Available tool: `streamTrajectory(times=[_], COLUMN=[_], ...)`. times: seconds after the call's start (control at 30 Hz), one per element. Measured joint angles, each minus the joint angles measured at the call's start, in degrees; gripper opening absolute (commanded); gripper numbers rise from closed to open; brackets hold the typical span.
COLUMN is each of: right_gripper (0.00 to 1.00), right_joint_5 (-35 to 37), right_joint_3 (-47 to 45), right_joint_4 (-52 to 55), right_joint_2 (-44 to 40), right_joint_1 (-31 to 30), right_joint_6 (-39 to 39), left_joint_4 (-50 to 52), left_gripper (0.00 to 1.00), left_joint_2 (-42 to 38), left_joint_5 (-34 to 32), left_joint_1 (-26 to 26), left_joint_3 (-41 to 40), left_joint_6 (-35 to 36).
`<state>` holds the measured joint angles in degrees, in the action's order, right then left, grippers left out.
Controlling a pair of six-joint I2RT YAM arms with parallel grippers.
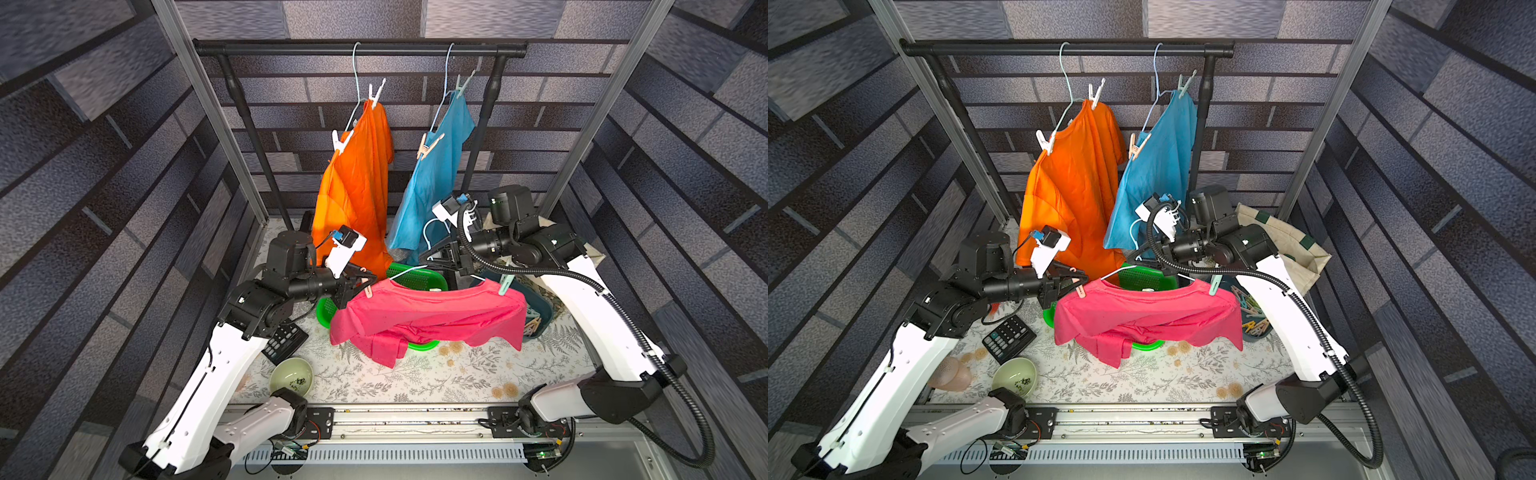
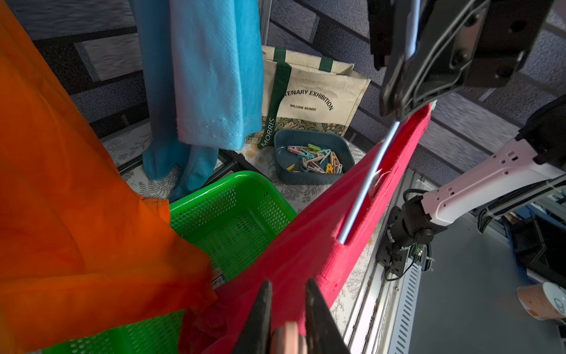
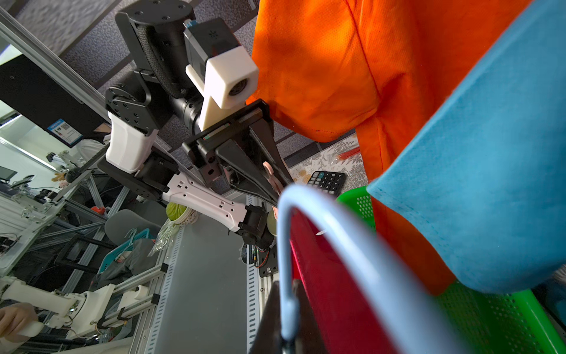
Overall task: Use clothespins to secure the t-shirt on both sides of the hanger
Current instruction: Adjust the clothespin on the hanger.
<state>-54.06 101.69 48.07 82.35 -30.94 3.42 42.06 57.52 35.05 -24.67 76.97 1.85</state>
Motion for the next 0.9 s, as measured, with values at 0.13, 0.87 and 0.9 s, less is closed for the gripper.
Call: streamTrajectory(times=[0.13,0.87,0.9], right_gripper=[0.00,0.00,0.00], right_joint_5=[-1.6,-9.7,-9.9], right_joint_3=[-1.6,-3.4,-3.4], right_joint_4=[-3.0,-15.8,-15.8], right_joint_2=[-1.3,-2.9,-3.1], right_joint_1=[0.1,0.4,0.4], right_joint_6=[-2.2,-12.0,-12.0], left_joint_4=[-4.5,-14.5,-14.2], left_gripper=[0.13,1.00,1.00], left_joint_2=[-2.3,-7.8,-7.7], left_joint_5=[2.3,7.0,6.9], left_joint_1=[1.0,7.8,8.0], left_joint_3=[-2.8,-8.4,-8.3], left_joint_6=[-3.1,-9.4,-9.7])
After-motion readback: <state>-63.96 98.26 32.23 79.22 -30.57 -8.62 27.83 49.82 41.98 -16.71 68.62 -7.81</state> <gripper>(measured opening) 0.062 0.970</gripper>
